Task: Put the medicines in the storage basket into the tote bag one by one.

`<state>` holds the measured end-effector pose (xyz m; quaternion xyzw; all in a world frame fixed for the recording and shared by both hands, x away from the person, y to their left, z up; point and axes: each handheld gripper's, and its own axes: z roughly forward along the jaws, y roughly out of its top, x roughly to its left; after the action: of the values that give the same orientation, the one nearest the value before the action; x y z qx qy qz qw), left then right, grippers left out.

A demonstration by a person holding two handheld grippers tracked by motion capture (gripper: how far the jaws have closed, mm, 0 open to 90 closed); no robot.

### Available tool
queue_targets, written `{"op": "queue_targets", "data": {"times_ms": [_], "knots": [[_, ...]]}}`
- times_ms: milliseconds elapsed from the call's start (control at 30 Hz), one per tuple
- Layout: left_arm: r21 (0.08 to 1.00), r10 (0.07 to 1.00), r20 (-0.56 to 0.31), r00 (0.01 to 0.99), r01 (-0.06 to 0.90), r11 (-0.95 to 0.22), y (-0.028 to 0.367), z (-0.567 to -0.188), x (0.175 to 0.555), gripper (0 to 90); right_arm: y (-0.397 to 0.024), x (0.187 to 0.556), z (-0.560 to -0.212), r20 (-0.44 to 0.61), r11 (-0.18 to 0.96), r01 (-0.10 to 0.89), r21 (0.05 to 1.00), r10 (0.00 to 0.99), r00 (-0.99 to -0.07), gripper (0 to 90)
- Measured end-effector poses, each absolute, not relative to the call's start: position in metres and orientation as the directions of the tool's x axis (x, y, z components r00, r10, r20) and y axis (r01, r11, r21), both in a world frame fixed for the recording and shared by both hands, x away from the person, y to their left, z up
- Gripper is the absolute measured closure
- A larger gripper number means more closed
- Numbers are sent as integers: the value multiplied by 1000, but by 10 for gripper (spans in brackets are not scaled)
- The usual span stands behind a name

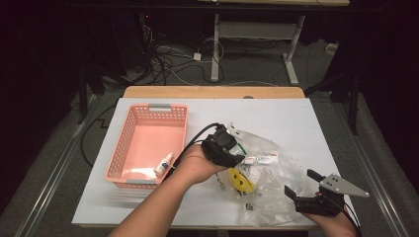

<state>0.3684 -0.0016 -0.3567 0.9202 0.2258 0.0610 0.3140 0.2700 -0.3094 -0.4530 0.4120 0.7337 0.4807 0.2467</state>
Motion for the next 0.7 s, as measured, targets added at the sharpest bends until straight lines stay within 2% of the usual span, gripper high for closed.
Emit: {"op": "queue_targets", "data": {"times_ms": [300, 700], "knots": [[550, 399, -40, 916, 354, -757, -33, -377, 367, 538, -310, 270, -453, 33, 199, 366, 909, 840, -541, 8], [495, 391, -70, 918, 372, -785, -47, -396, 370, 533, -310, 270, -452, 30, 201, 360, 911, 838, -544, 9]]}}
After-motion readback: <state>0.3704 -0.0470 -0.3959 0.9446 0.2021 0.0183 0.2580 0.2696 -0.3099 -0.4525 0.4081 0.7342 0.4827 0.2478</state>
